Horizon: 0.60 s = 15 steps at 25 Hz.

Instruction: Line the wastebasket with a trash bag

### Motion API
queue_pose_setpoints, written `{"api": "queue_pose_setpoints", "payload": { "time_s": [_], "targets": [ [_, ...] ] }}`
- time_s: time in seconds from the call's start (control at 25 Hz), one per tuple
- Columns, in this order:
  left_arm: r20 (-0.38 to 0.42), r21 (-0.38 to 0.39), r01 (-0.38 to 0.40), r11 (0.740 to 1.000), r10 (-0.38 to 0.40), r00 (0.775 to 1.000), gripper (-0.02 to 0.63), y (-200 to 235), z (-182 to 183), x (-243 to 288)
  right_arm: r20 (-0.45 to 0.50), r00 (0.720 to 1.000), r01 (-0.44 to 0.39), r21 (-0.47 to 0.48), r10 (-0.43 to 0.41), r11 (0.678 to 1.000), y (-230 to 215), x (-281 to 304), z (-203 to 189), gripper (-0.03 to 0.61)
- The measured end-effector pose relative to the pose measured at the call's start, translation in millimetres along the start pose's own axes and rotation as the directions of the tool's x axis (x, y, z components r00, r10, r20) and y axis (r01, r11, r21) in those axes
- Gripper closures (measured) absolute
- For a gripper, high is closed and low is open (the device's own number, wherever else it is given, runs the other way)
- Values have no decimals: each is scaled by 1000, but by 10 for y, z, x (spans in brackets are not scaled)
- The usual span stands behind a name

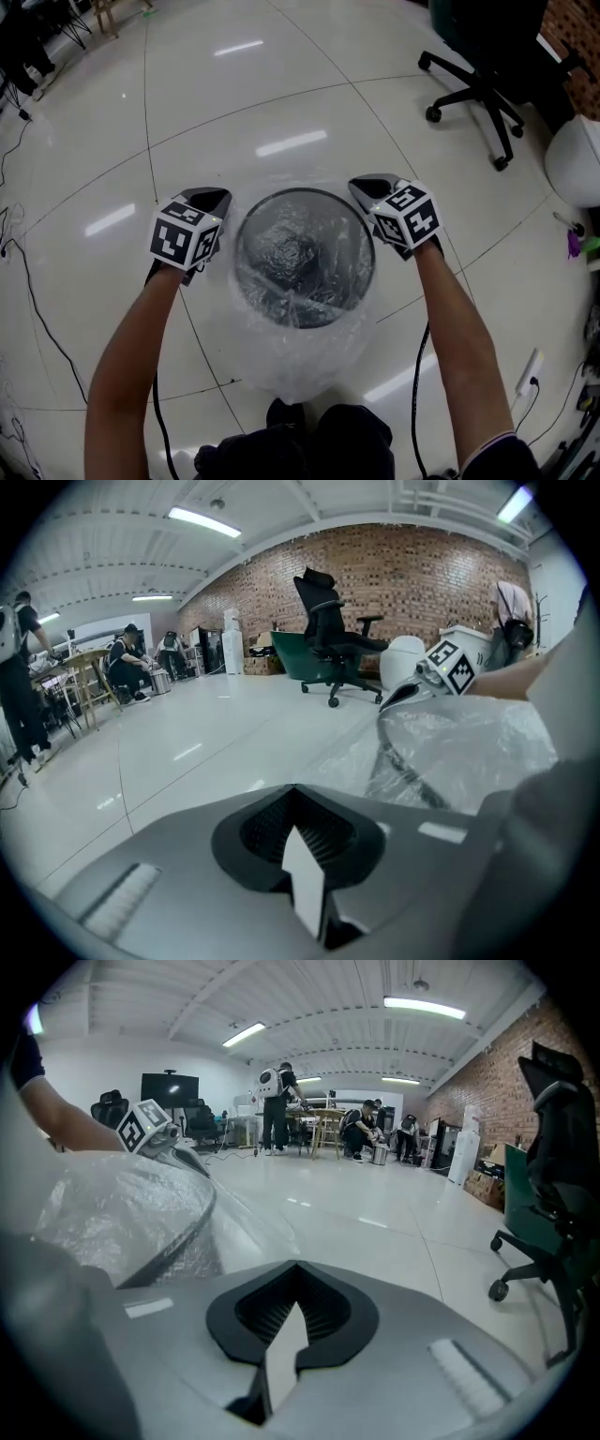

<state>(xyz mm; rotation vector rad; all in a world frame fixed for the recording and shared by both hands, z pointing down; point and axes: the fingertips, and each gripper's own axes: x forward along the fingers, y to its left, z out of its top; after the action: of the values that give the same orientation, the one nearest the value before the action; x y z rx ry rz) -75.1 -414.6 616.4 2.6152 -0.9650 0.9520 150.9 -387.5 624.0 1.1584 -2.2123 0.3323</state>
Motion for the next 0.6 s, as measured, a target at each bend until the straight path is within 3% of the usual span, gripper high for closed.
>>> {"api": "queue_pose_setpoints", "payload": {
  "time_s": [0.6],
  "targets": [
    [-21, -101, 36, 994, -38, 999, 603, 24, -443, 360, -45, 996, -66, 113, 72, 991, 108, 420, -526, 577]
  ]
}}
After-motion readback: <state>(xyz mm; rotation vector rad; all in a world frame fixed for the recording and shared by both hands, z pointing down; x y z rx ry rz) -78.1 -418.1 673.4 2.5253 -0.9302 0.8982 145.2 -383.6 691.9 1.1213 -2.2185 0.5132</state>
